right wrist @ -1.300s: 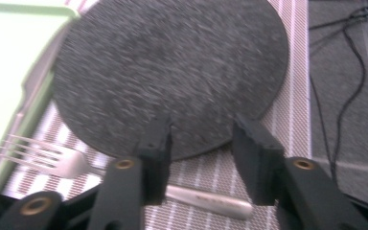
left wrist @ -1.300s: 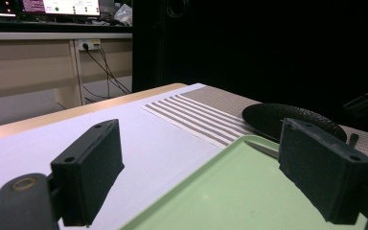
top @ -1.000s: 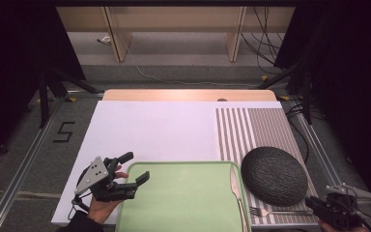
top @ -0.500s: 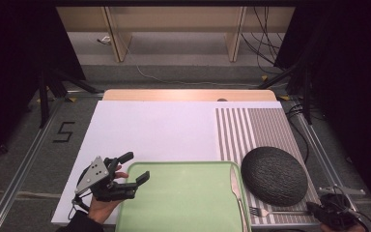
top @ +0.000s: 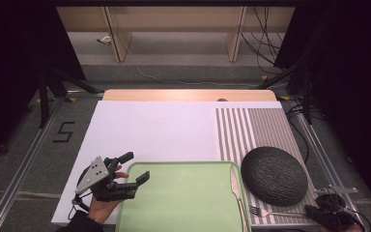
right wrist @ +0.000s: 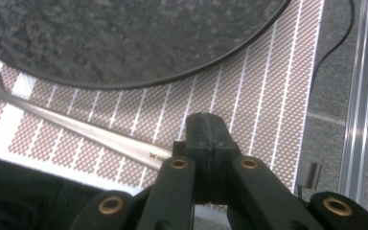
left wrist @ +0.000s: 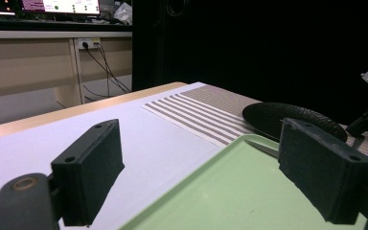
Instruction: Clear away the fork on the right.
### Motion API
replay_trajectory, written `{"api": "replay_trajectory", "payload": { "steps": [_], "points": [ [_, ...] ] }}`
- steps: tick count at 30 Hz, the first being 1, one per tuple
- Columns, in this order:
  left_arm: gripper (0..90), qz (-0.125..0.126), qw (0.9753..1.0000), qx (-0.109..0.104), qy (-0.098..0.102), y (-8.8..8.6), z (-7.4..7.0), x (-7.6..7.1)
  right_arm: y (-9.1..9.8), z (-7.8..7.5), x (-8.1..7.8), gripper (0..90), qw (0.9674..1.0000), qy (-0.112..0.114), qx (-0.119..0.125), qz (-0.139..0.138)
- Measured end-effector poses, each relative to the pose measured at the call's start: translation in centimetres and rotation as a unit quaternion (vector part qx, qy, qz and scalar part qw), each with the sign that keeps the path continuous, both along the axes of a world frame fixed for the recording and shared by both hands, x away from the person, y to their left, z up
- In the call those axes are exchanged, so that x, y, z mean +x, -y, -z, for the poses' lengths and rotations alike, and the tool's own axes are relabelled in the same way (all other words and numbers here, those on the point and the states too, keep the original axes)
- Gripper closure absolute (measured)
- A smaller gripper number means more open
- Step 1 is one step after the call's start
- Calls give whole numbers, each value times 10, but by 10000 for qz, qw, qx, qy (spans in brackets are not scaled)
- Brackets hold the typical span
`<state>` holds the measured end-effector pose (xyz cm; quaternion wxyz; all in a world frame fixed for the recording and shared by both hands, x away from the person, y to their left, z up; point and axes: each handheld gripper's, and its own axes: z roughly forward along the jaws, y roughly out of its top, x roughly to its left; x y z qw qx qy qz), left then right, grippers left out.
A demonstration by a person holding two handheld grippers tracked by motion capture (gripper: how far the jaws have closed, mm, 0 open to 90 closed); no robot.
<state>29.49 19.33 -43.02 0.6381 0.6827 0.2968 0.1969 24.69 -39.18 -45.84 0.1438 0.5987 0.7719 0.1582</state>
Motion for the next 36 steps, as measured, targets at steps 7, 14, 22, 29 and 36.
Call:
{"api": "replay_trajectory", "payload": {
  "steps": [7, 14, 22, 29, 36],
  "points": [
    [152, -7, 10000, 0, 2, 0, 0, 0, -9, -2, -2, 900, 9992, -211, -309, -167],
    [152, -11, 10000, 6, -8, 0, 0, 0, -11, -8, -2, 723, 9992, -214, -260, -210],
    [152, -21, 10000, 14, -20, 0, 1, 1, -24, -48, -8, 352, 9958, 327, -70, -855],
    [152, -15, 10000, 15, -19, 0, 1, 1, -43, -48, -7, 248, 9900, -29, -271, -1381],
    [152, -8, 10000, -2, -19, 0, 1, 1, -61, -37, -4, 246, 9801, -459, -487, -1870]
  ]
}}
